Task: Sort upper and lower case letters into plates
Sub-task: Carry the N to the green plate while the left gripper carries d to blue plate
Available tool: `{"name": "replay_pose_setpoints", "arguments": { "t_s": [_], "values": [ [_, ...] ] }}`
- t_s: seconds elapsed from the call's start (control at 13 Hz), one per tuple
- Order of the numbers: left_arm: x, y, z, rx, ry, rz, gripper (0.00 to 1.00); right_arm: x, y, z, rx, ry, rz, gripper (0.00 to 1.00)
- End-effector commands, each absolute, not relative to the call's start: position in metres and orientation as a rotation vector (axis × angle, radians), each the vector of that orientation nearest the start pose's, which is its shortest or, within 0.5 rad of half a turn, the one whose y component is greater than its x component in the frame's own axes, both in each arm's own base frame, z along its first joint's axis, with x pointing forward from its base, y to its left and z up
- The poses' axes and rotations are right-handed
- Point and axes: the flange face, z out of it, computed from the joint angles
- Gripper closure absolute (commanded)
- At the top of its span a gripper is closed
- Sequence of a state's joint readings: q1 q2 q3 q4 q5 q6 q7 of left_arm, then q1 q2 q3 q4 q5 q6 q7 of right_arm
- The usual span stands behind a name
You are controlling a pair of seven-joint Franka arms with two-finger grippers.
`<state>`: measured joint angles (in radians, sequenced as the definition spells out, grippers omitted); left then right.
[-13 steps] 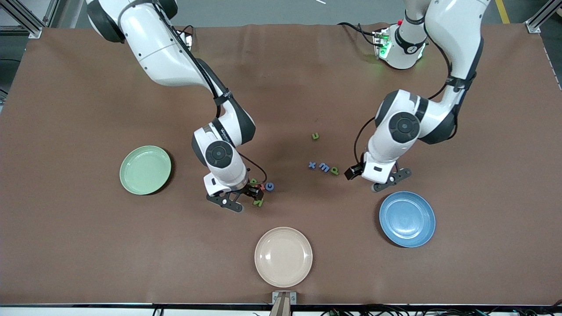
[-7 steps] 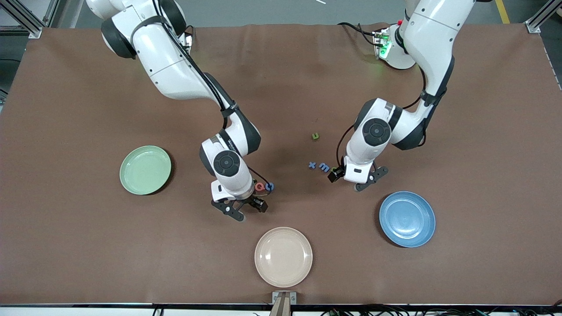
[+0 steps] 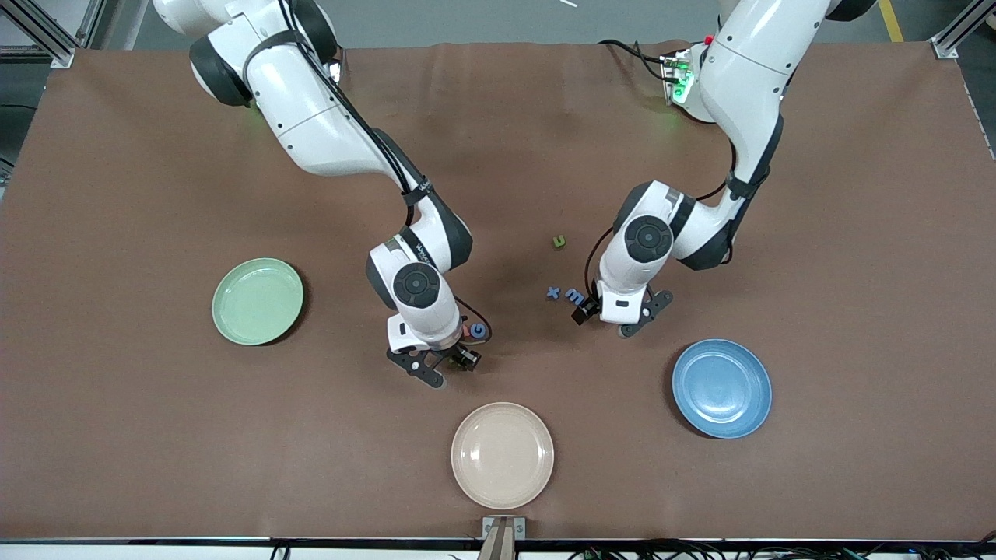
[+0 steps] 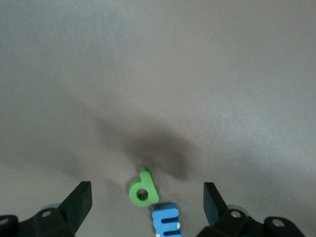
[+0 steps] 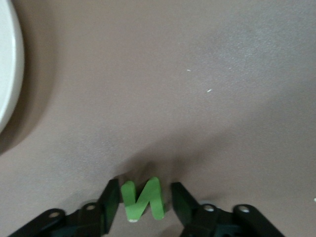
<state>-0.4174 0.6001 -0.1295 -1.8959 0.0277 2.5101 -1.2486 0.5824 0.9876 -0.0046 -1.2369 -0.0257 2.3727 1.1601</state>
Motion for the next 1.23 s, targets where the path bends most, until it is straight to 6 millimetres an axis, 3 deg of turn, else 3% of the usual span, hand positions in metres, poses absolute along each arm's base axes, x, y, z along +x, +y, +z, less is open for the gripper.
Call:
{"name": "replay_pose_setpoints", "arguments": {
  "t_s": [0.0, 0.08, 0.23, 0.38, 0.54, 0.69, 0.84, 0.92, 1.07, 1.15],
  "values": [
    [0.544, -0.330, 0.180, -2.975, -1.126, 0.036, 0.09, 0.639, 0.423, 0.171, -2.933, 0.842, -0.181, 0.88],
    [0.542, -0.331, 0.179, -2.973, -1.122, 0.039, 0.12, 0.639, 0.422, 0.171, -2.933, 0.842, -0.176, 0.99],
    [0.541, -0.330, 0.175, -2.968, -1.123, 0.049, 0.19, 0.646, 0.411, 0.187, -2.968, 0.778, -0.165, 1.00],
    [0.541, -0.329, 0.169, -2.961, -1.123, 0.056, 0.25, 0.662, 0.371, 0.210, -3.042, 0.721, -0.089, 1.00],
    [0.541, -0.329, 0.167, -2.959, -1.122, 0.060, 0.33, 0.670, 0.330, 0.248, -3.095, 0.625, -0.011, 1.00],
    [0.541, -0.329, 0.168, -2.958, -1.124, 0.060, 0.43, 0.668, 0.272, 0.272, -3.139, 0.522, 0.054, 1.00],
    [0.540, -0.330, 0.170, -2.956, -1.126, 0.062, 0.47, 0.652, 0.199, 0.288, -3.168, 0.370, 0.109, 1.00],
    [0.540, -0.330, 0.170, -2.950, -1.141, 0.061, 0.58, 0.638, 0.151, 0.289, -3.171, 0.276, 0.123, 1.00],
    [0.538, -0.333, 0.171, -2.954, -1.130, 0.057, 0.97, 0.608, 0.081, 0.274, -3.165, 0.159, 0.103, 1.00],
    [0.539, -0.333, 0.173, -2.957, -1.125, 0.049, 1.00, 0.593, 0.055, 0.260, -3.159, 0.132, 0.084, 1.00]
  ]
}}
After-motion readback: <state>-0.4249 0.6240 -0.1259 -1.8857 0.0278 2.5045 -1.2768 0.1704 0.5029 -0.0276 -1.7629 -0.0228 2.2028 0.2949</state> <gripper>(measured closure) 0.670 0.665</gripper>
